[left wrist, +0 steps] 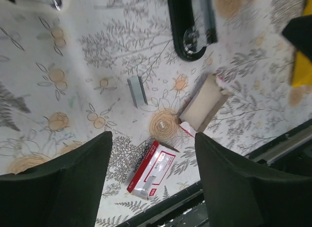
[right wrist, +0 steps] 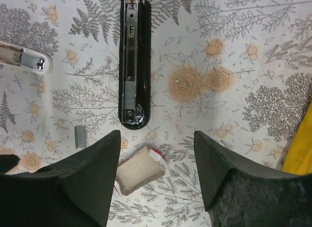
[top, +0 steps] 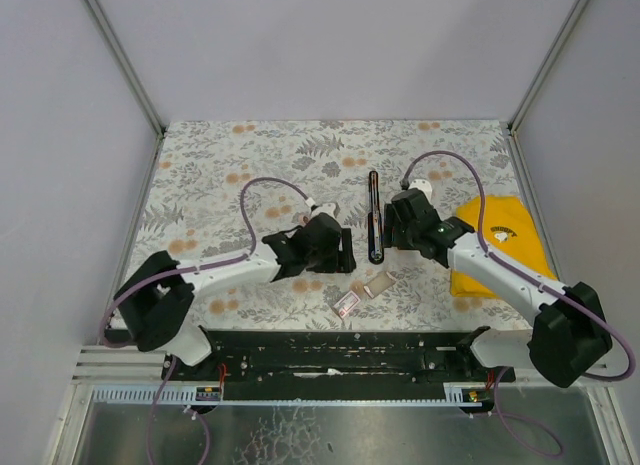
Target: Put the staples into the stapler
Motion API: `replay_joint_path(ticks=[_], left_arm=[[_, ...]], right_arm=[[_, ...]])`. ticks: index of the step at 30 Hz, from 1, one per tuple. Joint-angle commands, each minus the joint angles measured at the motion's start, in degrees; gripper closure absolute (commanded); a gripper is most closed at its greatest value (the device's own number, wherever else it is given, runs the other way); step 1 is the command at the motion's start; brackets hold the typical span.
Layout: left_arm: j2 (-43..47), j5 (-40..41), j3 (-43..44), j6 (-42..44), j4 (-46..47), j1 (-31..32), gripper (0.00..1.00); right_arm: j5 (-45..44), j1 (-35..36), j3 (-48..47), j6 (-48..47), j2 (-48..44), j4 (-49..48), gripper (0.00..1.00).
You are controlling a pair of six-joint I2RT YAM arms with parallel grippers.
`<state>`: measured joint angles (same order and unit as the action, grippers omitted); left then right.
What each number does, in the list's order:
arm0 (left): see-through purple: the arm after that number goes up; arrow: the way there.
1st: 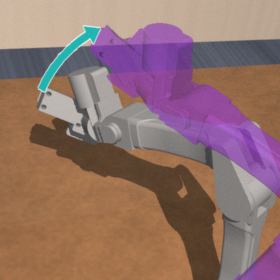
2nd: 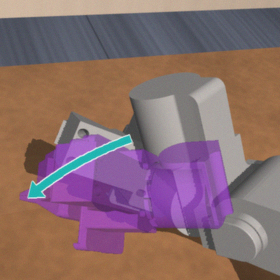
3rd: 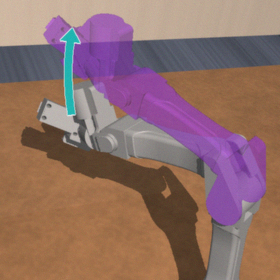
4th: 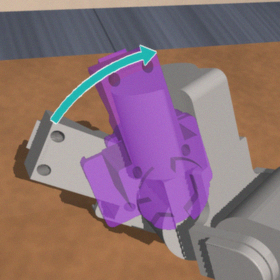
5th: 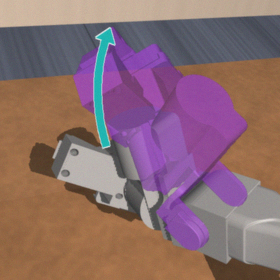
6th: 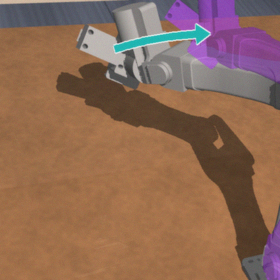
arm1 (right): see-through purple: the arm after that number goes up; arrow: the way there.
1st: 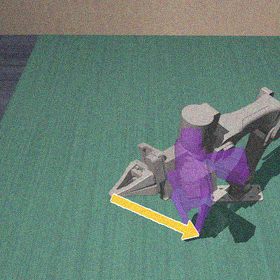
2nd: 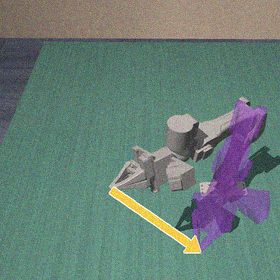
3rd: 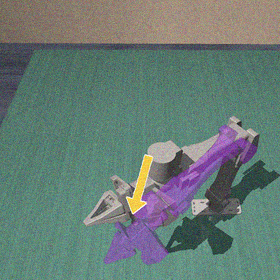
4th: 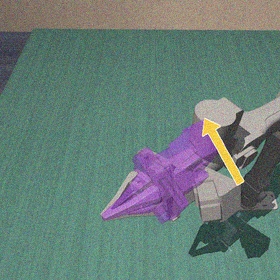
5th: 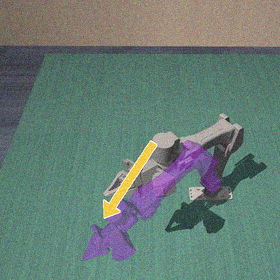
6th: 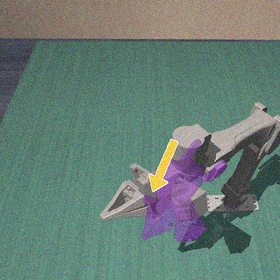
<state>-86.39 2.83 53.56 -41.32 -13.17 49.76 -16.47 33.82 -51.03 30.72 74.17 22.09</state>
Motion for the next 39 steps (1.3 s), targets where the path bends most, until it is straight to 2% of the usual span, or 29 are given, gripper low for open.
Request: replay_joint_path(ticks=[1,4,8,13,18,30,39], left_arm=[[-5.0,7.2,1.9,-7.3,2.3,3.5,0.32],[-9.1,9.8,4.6,-8.0,0.7,5.6,0.33],[-13.8,12.2,7.7,-8.3,-1.8,6.9,0.4],[-17.3,14.4,10.2,-8.6,-3.8,7.3,0.48],[-20.5,16.3,12.8,-8.1,-6.5,7.9,0.51],[-23.4,18.3,14.2,-7.9,-9.2,8.5,0.6],[-23.9,19.7,14.0,-7.0,-11.0,8.9,0.77]], right_arm=[[-2.1,0.5,0.8,1.3,-3.2,1.4,0.31],[-1.7,0.5,2.0,2.1,-4.4,1.2,0.3],[-0.4,0.5,3.0,2.9,-5.5,0.7,0.3],[0.6,0.5,4.2,3.5,-6.1,0.1,0.3],[1.2,0.5,4.9,3.6,-6.2,-0.3,0.3],[1.3,0.5,5.7,5.7,-6.2,-1.0,0.3],[1.4,0.4,6.3,6.6,-6.5,-1.4,0.29]])
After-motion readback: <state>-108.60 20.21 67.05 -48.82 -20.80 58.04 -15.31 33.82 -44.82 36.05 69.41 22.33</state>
